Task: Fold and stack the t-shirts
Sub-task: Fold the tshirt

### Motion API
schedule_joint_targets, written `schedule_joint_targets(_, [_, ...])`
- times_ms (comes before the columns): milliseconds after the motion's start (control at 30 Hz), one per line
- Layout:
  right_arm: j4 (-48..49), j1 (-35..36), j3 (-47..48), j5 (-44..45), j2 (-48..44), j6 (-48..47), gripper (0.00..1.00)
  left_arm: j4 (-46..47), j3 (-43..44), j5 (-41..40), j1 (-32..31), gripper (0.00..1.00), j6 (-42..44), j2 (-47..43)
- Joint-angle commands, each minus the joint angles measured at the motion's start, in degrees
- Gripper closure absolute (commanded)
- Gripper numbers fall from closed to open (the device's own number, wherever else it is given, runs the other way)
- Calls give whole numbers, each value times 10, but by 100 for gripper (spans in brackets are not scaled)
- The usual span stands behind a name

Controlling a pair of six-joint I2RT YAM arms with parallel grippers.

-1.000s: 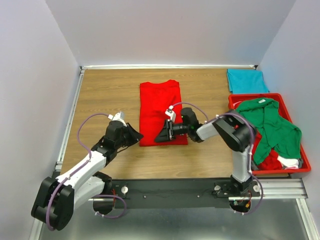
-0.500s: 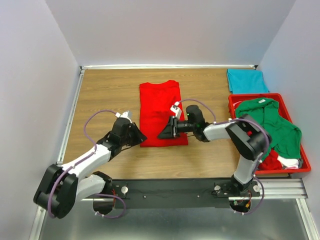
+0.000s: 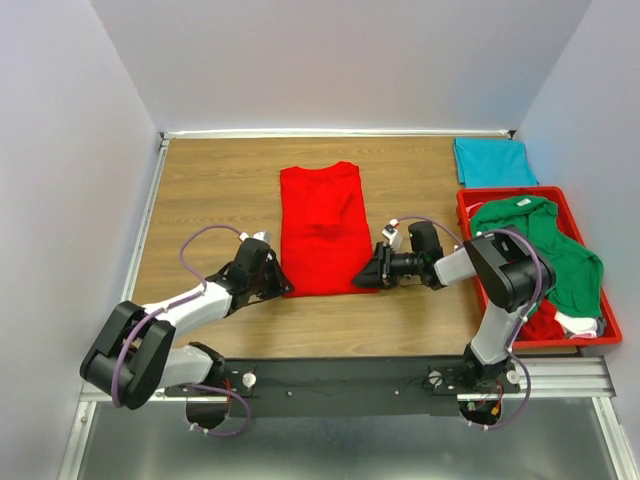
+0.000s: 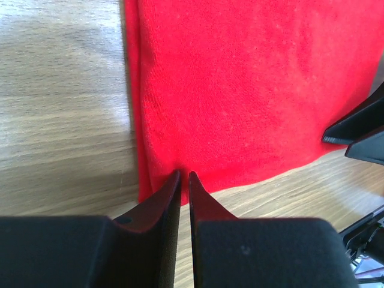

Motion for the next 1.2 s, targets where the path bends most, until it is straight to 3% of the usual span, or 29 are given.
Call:
schedule_joint_targets(0, [-30,-8,-6,0,27,-33,54,-27,-2,-30,-2,82,16,-2])
schedule_joint_targets(100, [-49,-7,-6,13,-29,-45,53,-55,18,-44,-4,74,20,-37])
schedule_joint_targets(267, [-276,3,45,142,-172,-146,46,-153,81,-112,-20,55,37,-87])
schedule_joint_targets(367, [-367,21,60,239,-243,-156,36,-209,119,-154,-51,45,38,-77])
schedule_joint_targets(600, [-560,108,130,519,-277,-163,30,-295,179,-223,-112,34,22,-13])
schedule_joint_targets(700, [-592,131,144,572,-270,-162,30,-313,193,-249,-117,20,21,4])
schedule_joint_targets(900, [-593,147,148,582,-257,-156,30,-313,203,-253,-119,21,27,49])
schedule_joint_targets(1167, [-589,149,145,588,-252,-160,30,-283,198,-233,-123,35,33,99])
